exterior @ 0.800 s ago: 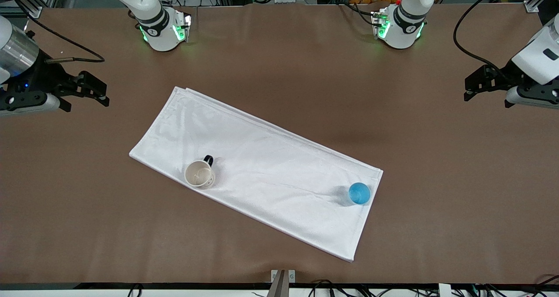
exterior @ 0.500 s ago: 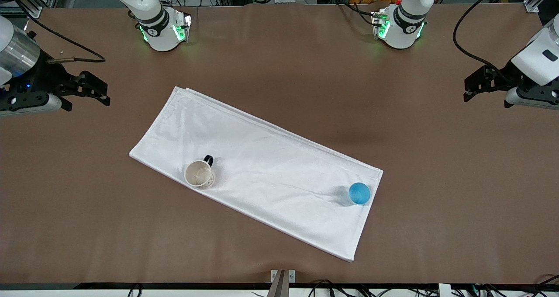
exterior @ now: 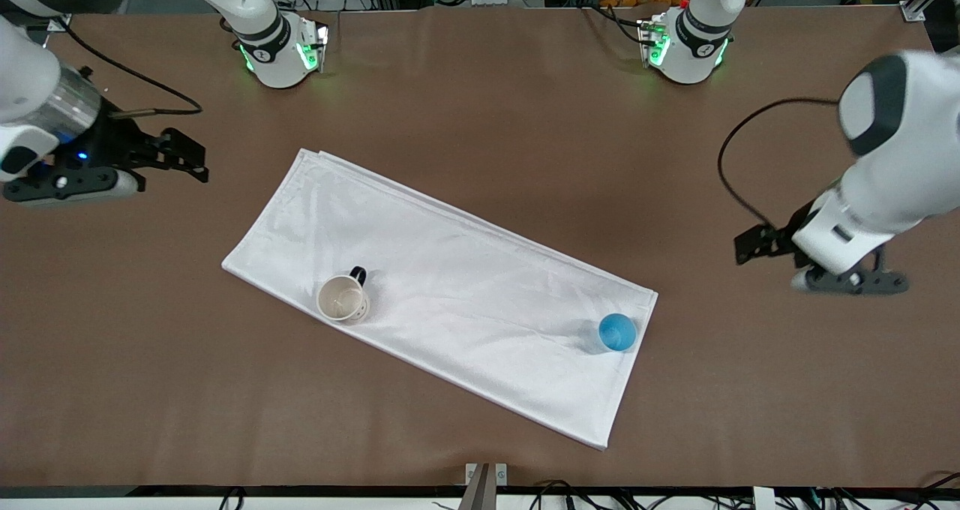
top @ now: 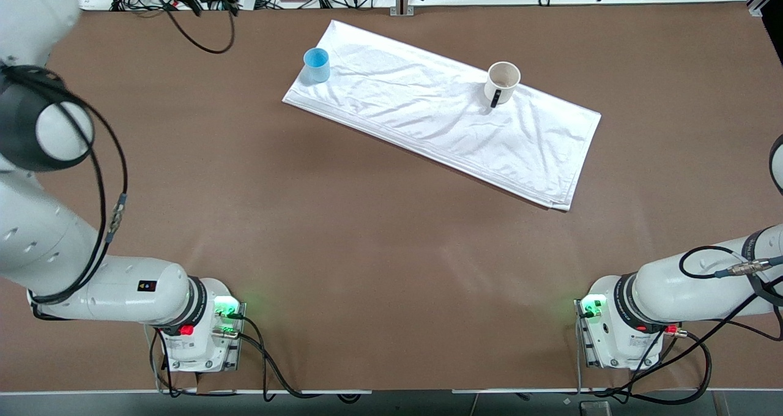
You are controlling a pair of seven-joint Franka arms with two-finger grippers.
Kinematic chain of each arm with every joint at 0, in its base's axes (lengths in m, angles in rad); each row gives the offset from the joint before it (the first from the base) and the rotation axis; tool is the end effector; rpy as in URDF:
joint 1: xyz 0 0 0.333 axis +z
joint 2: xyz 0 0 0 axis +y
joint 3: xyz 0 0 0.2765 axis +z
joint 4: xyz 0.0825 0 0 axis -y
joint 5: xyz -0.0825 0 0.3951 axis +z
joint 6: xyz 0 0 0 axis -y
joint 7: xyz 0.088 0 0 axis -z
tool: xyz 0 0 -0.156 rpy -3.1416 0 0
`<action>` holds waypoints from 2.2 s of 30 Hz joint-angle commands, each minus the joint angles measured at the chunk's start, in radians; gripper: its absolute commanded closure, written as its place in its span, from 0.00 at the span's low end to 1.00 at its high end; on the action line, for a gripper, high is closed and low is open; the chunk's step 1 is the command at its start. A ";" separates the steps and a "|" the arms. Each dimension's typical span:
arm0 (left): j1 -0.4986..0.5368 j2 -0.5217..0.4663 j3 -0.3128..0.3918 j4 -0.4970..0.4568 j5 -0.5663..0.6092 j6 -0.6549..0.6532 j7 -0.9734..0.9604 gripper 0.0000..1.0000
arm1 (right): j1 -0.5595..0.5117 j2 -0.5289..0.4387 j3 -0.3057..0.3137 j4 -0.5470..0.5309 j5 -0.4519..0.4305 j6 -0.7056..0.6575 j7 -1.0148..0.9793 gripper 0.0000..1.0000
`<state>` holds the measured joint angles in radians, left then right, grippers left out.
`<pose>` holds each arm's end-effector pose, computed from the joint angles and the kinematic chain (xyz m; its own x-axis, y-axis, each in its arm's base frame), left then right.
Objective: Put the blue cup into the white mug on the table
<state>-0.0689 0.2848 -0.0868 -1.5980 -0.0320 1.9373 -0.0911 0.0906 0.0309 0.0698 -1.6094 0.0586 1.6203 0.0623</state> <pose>0.6466 -0.1017 0.3822 0.9976 -0.0482 0.0498 -0.0512 -0.9969 0.0596 0.5670 0.1003 0.5043 0.9952 0.0951 -0.0237 0.0936 -0.9938 -0.0592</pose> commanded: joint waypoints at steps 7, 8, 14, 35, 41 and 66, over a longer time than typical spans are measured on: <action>-0.077 0.234 -0.004 0.131 -0.083 0.092 -0.242 0.00 | 0.040 0.064 0.062 -0.187 -0.003 0.243 0.148 0.00; -0.086 0.249 -0.002 0.133 -0.082 0.100 -0.257 0.00 | 0.041 0.075 0.076 -0.205 -0.005 0.275 0.171 0.00; -0.121 0.341 -0.002 0.135 -0.080 0.210 -0.298 0.00 | 0.055 0.170 0.102 -0.288 -0.037 0.480 0.238 0.00; -0.147 0.490 0.002 0.135 -0.078 0.439 -0.337 0.00 | 0.129 0.432 0.099 -0.288 -0.131 0.760 0.413 0.04; -0.147 0.495 0.002 0.129 -0.077 0.439 -0.394 1.00 | 0.133 0.463 0.094 -0.287 -0.132 0.799 0.416 0.14; -0.150 0.298 0.001 0.095 0.075 0.074 -0.381 1.00 | 0.247 0.474 0.106 -0.040 -0.152 0.558 0.494 1.00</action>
<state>-0.2152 0.6817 -0.0899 -1.4579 0.0130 2.1167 -0.4572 0.2790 0.5024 0.1629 -1.7651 -0.0854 2.2813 0.4736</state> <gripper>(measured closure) 0.952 0.811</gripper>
